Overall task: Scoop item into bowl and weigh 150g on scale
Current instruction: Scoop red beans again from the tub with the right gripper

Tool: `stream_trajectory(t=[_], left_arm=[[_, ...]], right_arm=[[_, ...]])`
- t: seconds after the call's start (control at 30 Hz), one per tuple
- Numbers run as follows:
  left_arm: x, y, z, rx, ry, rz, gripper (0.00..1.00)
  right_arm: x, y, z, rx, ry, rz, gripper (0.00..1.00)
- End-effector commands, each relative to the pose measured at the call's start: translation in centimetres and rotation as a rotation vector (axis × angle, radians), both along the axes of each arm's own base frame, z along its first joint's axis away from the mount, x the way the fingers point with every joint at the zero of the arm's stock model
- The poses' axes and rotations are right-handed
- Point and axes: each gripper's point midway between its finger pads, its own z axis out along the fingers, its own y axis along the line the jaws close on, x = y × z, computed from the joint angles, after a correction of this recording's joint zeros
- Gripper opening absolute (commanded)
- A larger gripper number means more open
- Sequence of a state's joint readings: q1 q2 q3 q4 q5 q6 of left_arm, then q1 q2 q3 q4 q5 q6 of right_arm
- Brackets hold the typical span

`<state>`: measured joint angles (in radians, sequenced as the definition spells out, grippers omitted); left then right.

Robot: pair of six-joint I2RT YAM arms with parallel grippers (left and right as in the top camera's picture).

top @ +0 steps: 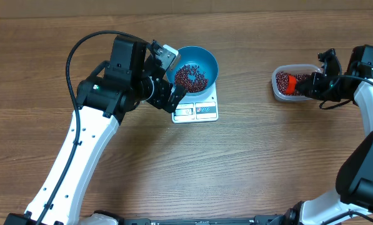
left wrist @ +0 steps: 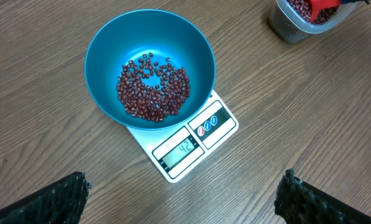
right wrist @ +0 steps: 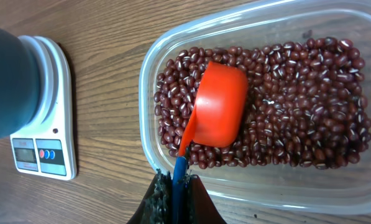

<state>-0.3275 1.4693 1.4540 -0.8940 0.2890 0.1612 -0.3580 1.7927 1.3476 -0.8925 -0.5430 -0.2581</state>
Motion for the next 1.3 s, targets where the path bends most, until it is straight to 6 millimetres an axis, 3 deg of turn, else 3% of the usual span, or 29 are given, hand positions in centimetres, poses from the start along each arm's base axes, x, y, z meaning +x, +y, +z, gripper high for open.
stream_trajectory(t=[0.0, 0.23, 0.53, 1.27], left_arm=[[-0.3, -0.2, 1.5, -0.015, -0.043, -0.025, 1.0], [-0.3, -0.2, 1.5, -0.015, -0.043, -0.025, 1.0], [-0.3, -0.2, 1.5, -0.015, -0.043, -0.025, 0.99], [-0.3, -0.2, 1.5, -0.015, -0.043, -0.025, 1.0]], right_arm=[[-0.5, 0.5, -0.4, 0.062, 0.025, -0.023, 0.04], [-0.9, -0.2, 0.1, 0.158, 0.014, -0.066, 0.04], [-2.2, -0.6, -0.6, 0.275, 0.037, -0.125, 0.04], [-1.9, -1.6, 0.1, 0.363, 0.047, -0.225, 0.04]])
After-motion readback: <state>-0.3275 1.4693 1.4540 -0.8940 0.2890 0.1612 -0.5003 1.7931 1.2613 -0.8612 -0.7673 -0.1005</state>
